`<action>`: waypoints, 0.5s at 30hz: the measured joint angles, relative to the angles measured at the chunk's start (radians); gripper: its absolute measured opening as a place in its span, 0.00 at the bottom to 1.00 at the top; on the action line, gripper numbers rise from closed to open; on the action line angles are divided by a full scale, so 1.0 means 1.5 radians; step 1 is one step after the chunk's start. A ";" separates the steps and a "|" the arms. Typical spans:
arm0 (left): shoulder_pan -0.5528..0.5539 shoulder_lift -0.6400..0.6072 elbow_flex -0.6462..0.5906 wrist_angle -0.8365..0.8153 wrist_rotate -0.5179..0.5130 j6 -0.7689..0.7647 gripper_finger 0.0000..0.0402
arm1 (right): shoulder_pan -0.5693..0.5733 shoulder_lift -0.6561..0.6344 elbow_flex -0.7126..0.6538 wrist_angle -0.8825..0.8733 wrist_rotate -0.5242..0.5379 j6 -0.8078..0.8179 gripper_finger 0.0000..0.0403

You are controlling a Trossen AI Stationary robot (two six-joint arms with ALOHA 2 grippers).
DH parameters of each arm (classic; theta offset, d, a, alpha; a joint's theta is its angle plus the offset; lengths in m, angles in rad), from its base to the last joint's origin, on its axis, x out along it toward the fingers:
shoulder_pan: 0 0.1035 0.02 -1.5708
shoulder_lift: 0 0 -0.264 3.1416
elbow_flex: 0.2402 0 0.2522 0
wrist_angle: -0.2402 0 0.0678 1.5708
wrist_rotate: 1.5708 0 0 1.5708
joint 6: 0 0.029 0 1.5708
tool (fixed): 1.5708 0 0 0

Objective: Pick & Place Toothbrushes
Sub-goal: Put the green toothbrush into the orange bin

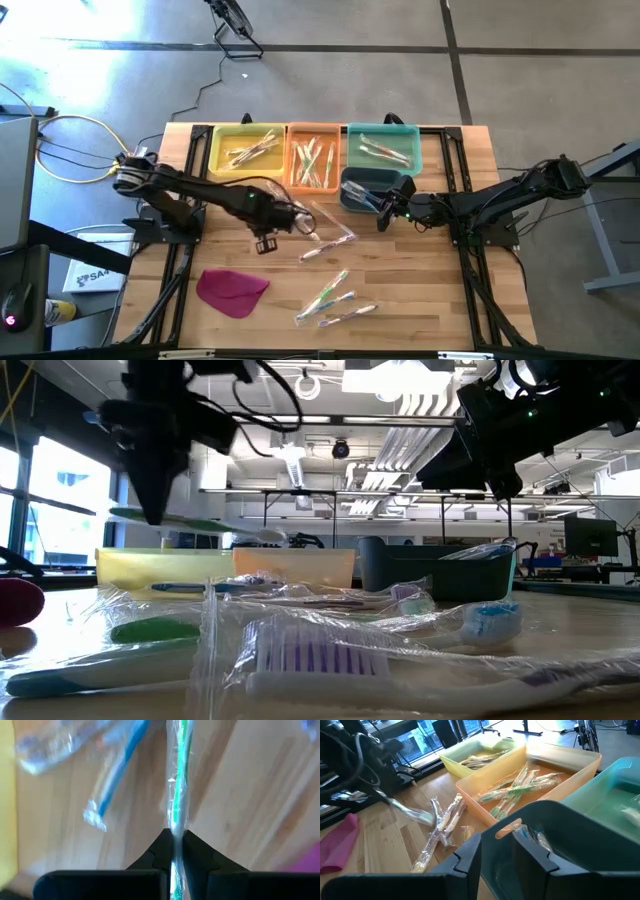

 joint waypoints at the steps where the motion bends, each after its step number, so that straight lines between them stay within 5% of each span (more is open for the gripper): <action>1: -0.010 -0.014 -0.009 -0.002 -0.003 -0.015 0.05 | 0.000 0.000 0.000 -0.001 0.000 0.000 0.24; 15: -0.129 -0.160 -0.117 0.163 -0.180 -0.251 0.05 | 0.000 0.000 0.000 -0.001 0.000 0.000 0.24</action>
